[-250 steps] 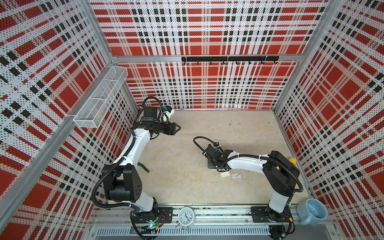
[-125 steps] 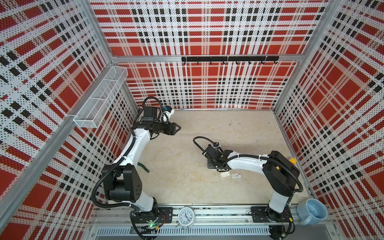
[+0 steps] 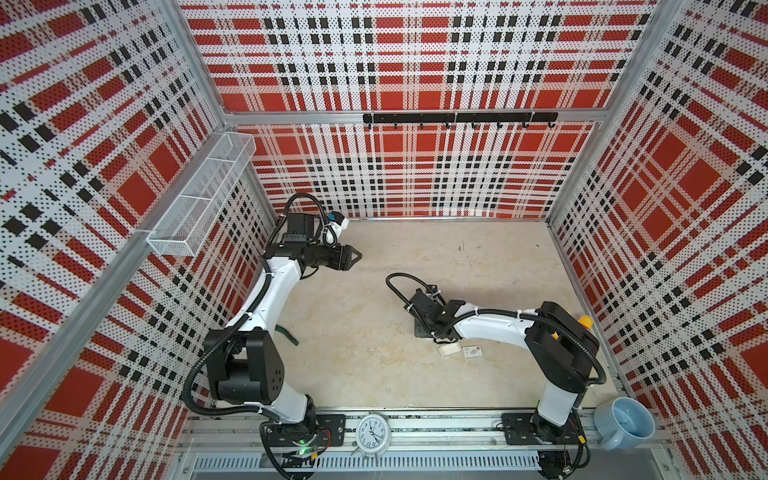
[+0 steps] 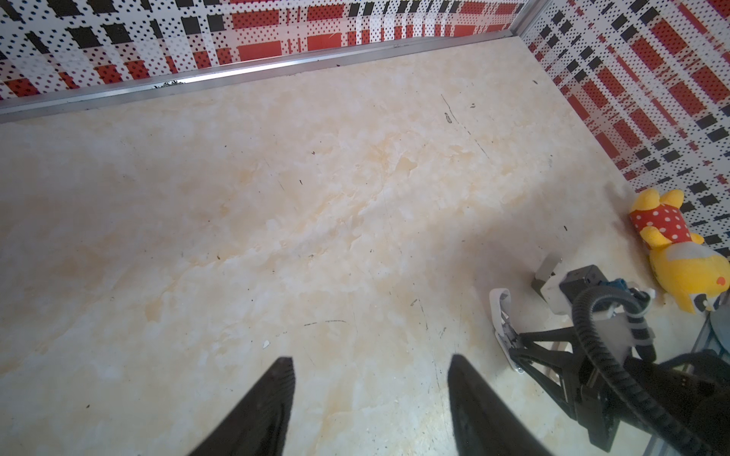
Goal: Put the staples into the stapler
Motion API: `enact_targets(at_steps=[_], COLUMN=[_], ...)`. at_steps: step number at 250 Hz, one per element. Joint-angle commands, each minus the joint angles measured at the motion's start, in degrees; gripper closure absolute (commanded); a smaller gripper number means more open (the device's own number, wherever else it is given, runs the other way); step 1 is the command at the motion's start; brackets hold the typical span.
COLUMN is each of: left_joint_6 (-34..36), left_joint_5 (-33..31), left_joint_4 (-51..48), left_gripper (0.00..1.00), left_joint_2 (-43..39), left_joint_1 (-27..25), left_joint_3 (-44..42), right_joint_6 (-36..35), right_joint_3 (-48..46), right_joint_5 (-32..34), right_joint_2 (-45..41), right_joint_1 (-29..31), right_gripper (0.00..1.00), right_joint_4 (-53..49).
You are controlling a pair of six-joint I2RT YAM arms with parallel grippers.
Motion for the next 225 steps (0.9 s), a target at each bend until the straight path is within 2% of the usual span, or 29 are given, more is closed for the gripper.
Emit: enact_targets(at_steps=[1, 97, 151, 225], left_joint_6=[-0.97, -0.93, -0.77, -0.71], left_joint_5=[0.17, -0.08, -0.16, 0.33], left_joint_4=[1.05, 1.05, 1.04, 0.93], left_gripper=[0.35, 0.35, 0.35, 0.35], left_joint_2=[-0.62, -0.53, -0.45, -1.01], left_joint_1=[0.63, 0.66, 0.63, 0.63], left_joint_3=[0.01, 0.09, 0.36, -0.09], right_joint_6=[0.19, -0.67, -4.68, -8.75], right_joint_3=[-0.42, 0.61, 1.24, 3.39], right_joint_5=[0.66, 2.28, 1.83, -0.29], right_joint_2=[-0.14, -1.15, -4.08, -2.25], right_joint_1=[0.47, 0.62, 0.72, 0.2], right_gripper=[0.7, 0.68, 0.7, 0.67], right_joint_4=[-0.71, -1.76, 0.27, 1.76])
